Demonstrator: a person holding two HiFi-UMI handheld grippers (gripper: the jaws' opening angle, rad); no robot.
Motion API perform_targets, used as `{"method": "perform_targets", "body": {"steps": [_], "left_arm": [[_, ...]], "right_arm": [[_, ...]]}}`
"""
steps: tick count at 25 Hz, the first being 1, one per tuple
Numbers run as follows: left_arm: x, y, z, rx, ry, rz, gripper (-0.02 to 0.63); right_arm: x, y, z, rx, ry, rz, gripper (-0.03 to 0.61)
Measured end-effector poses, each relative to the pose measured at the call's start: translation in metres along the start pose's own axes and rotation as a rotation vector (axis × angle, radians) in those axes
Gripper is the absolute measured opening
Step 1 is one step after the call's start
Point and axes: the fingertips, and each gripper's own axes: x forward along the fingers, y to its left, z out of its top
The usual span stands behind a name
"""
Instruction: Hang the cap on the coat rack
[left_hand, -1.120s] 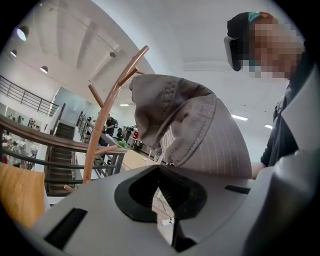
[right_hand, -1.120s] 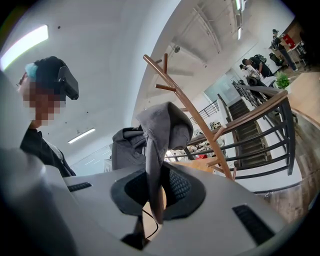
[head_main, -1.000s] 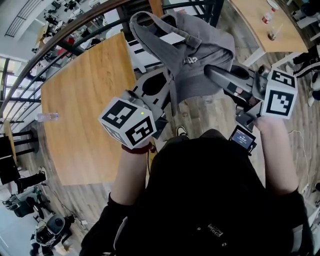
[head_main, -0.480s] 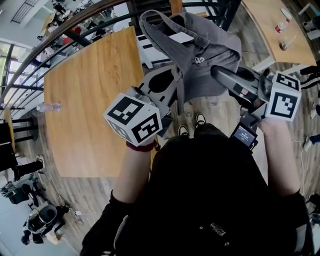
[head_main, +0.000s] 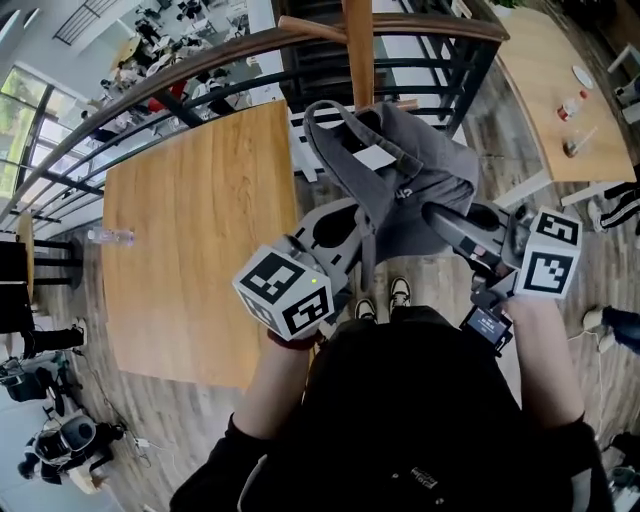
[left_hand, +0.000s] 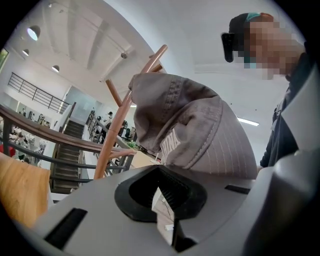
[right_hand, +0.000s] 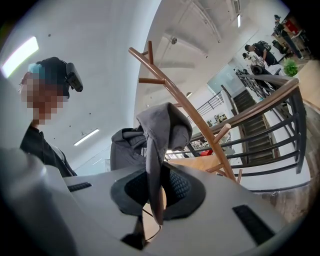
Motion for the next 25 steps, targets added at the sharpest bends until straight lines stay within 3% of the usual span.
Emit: {"method": "perform_targets", "body": {"steps": [7,15,25], "left_arm": [[0.006,-0.009,0.02,0.028,-0.002,-0.025,-0.003],[0.043,-0.016,0.005,0.001,0.066,-0.061,-0.003],[0.105,0.027,-0.018,-0.074,0.104,-0.079,-0.003]], "right_arm": [[-0.008,0.007,0.017,-0.01,-0.032,-0.003,0.038],[-0.04,-0.025,0.014,0.067,-0.066,-0.076,0.038],[-0.04,-0.093,0.021,0.116,-0.043,-0.131,0.038]]}}
